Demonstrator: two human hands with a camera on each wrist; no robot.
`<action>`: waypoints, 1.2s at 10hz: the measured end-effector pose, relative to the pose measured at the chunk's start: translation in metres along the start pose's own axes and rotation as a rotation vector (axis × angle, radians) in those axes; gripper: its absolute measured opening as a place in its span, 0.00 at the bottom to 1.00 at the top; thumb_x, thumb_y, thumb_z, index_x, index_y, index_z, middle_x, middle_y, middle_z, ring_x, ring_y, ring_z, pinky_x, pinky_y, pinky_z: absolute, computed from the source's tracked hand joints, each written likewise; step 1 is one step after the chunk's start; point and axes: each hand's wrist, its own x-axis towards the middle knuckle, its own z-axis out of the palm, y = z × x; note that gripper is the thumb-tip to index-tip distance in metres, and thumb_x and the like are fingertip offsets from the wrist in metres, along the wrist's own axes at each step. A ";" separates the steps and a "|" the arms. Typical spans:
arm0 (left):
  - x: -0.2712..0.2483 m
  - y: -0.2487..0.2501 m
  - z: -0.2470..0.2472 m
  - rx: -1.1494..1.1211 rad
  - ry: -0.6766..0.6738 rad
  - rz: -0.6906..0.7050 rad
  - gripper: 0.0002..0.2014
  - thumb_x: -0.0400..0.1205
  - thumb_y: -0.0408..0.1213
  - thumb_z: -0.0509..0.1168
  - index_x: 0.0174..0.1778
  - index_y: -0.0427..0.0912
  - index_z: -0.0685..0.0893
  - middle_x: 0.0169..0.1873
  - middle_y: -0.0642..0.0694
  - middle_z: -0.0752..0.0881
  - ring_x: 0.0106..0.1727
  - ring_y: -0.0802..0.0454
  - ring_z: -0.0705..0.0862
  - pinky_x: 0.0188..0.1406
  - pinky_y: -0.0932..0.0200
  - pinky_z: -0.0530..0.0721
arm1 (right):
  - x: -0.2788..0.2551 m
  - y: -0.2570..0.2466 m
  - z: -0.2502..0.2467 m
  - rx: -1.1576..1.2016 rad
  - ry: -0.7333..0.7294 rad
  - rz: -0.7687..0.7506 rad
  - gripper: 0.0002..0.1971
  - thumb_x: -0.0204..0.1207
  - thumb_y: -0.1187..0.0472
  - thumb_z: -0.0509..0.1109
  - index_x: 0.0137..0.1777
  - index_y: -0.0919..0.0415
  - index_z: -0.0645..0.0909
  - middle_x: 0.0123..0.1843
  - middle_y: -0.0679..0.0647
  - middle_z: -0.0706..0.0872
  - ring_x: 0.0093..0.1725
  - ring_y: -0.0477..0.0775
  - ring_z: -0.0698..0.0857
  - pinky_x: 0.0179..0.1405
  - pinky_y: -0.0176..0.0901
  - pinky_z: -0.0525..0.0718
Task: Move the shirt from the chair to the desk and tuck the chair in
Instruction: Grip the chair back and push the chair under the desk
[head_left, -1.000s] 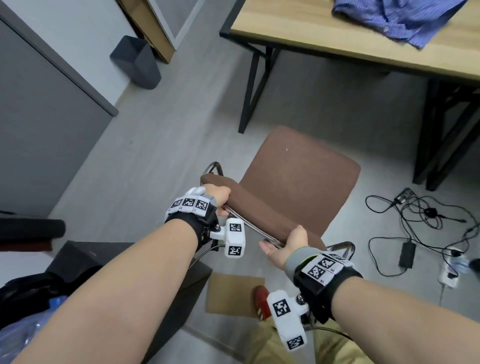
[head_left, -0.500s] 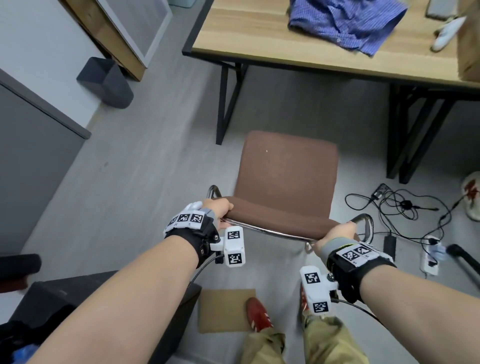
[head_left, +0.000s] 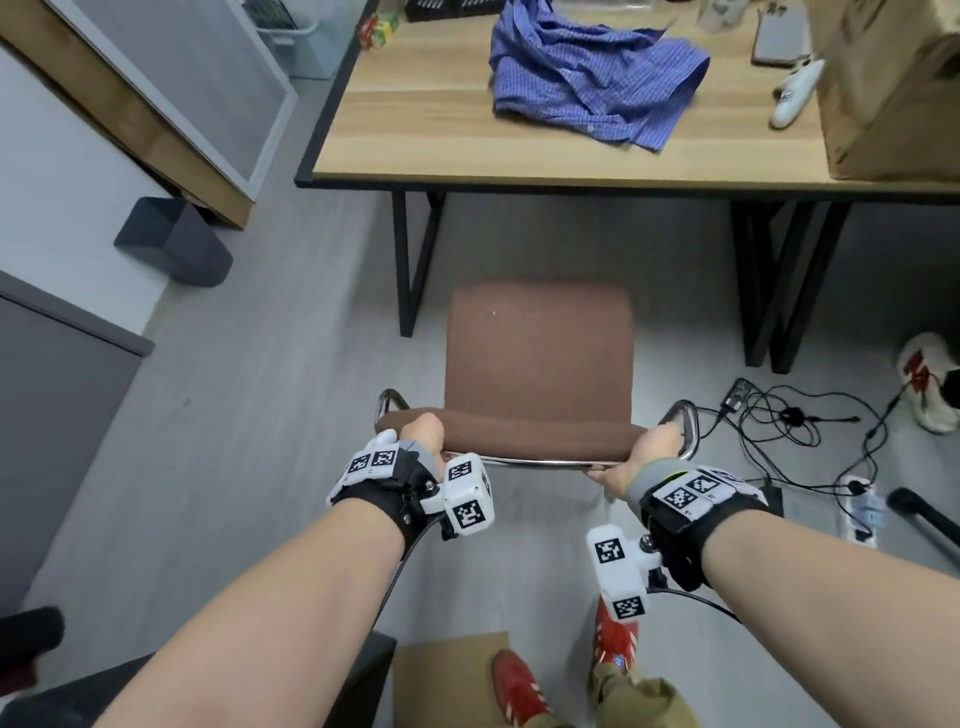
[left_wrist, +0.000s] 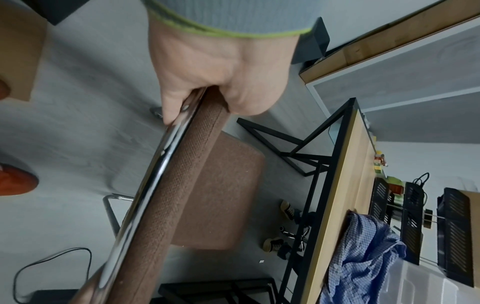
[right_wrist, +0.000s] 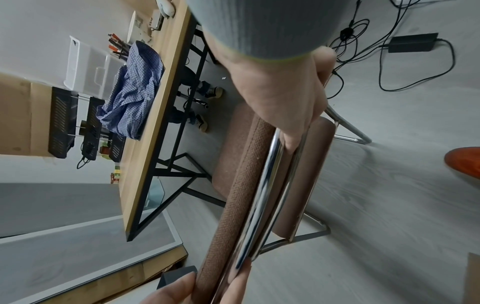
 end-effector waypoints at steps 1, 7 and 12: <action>0.042 0.017 0.018 -0.232 0.041 -0.039 0.23 0.92 0.33 0.56 0.84 0.32 0.71 0.57 0.38 0.79 0.35 0.45 0.82 0.32 0.53 0.85 | 0.002 -0.019 0.013 -0.005 -0.044 -0.032 0.35 0.79 0.34 0.53 0.81 0.49 0.72 0.80 0.54 0.79 0.78 0.65 0.79 0.78 0.74 0.72; 0.106 0.159 0.076 -0.537 -0.009 -0.162 0.28 0.84 0.59 0.64 0.75 0.45 0.76 0.59 0.40 0.86 0.54 0.40 0.89 0.64 0.45 0.84 | 0.046 -0.107 0.140 0.111 -0.085 -0.015 0.44 0.75 0.30 0.59 0.88 0.51 0.62 0.89 0.56 0.67 0.87 0.66 0.67 0.85 0.74 0.60; 0.197 0.311 0.130 -0.278 -0.072 -0.169 0.40 0.82 0.68 0.61 0.87 0.52 0.63 0.66 0.35 0.78 0.50 0.36 0.83 0.52 0.39 0.82 | 0.109 -0.207 0.260 0.204 -0.004 -0.054 0.53 0.62 0.24 0.64 0.87 0.50 0.63 0.86 0.60 0.71 0.82 0.70 0.73 0.81 0.77 0.66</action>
